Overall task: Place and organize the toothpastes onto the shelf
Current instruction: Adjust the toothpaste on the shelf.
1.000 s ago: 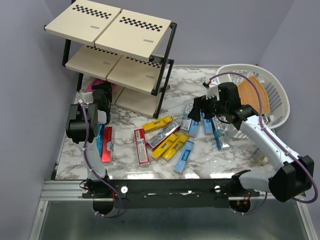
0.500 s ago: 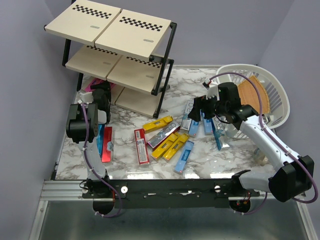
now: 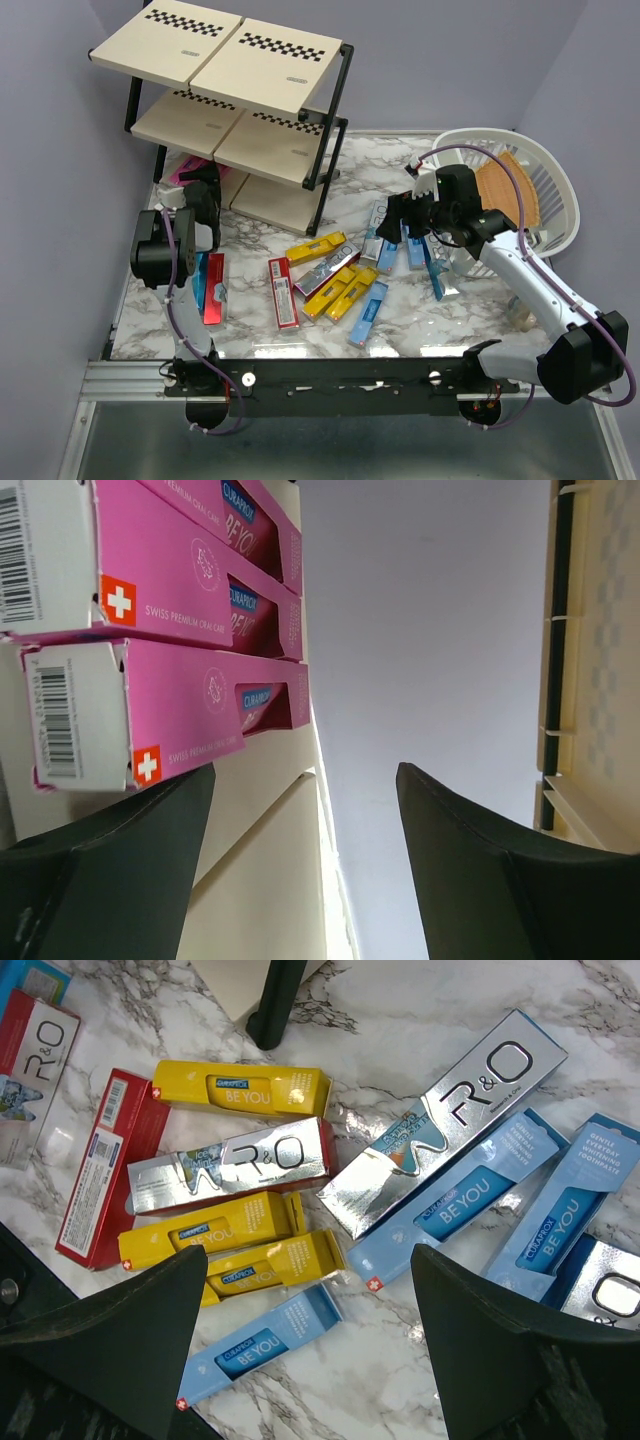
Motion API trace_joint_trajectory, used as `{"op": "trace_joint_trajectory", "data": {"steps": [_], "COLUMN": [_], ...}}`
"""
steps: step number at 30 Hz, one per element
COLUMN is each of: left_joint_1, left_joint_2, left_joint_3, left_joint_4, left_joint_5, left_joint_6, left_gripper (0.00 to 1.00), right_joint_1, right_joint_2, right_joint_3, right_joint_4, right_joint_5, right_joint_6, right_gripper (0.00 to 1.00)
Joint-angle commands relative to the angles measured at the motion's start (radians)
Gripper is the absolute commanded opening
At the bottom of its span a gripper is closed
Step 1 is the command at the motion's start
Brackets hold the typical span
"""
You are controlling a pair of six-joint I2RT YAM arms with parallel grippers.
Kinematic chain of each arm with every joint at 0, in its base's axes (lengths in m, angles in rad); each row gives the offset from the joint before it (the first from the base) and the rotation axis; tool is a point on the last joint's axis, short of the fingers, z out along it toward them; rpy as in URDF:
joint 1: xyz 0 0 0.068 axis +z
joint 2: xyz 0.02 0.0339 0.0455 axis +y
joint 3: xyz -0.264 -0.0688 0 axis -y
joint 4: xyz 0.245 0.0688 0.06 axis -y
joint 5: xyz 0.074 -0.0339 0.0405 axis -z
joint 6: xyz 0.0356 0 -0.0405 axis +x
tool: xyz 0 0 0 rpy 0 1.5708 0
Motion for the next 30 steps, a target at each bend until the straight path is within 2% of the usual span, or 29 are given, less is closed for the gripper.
{"op": "trace_joint_trajectory", "data": {"steps": [1,9,13,16,20,24,28,30], "left_joint_1": [0.006,0.03,0.116,0.184,0.27,0.349,0.368,0.368], "left_joint_2": [-0.094,-0.313,-0.407,-0.503,-0.607,-0.628,-0.654,-0.677], "left_joint_3": [-0.053,-0.199,-0.27,-0.316,-0.325,-0.304,-0.285,-0.258], "left_joint_4": [0.039,-0.053,-0.116,-0.182,-0.309,-0.374,-0.42,-0.489], "left_joint_5": [-0.032,0.003,0.127,0.158,0.241,0.356,0.436,0.459], "left_joint_6": [0.025,0.12,0.143,0.218,0.321,0.378,0.46,0.552], "left_gripper": [0.82,0.84,0.84,0.84,0.84,0.84,0.84,0.85], "right_joint_1": [-0.005,-0.005,-0.005,-0.003,-0.005,-0.003,-0.005,-0.003], "right_joint_2": [-0.022,-0.055,-0.078,-0.095,-0.1,-0.095,-0.094,-0.094], "right_joint_3": [0.025,0.001,-0.015,-0.033,-0.039,-0.036,-0.031,-0.031], "right_joint_4": [-0.022,-0.001,0.008,0.024,0.028,0.031,0.022,0.016], "right_joint_5": [0.007,-0.016,-0.022,-0.021,-0.028,-0.038,-0.022,-0.006], "right_joint_6": [-0.018,-0.015,-0.008,-0.002,0.005,0.013,0.018,0.024], "right_gripper": [0.91,0.91,0.91,0.91,0.91,0.91,0.91,0.91]}}
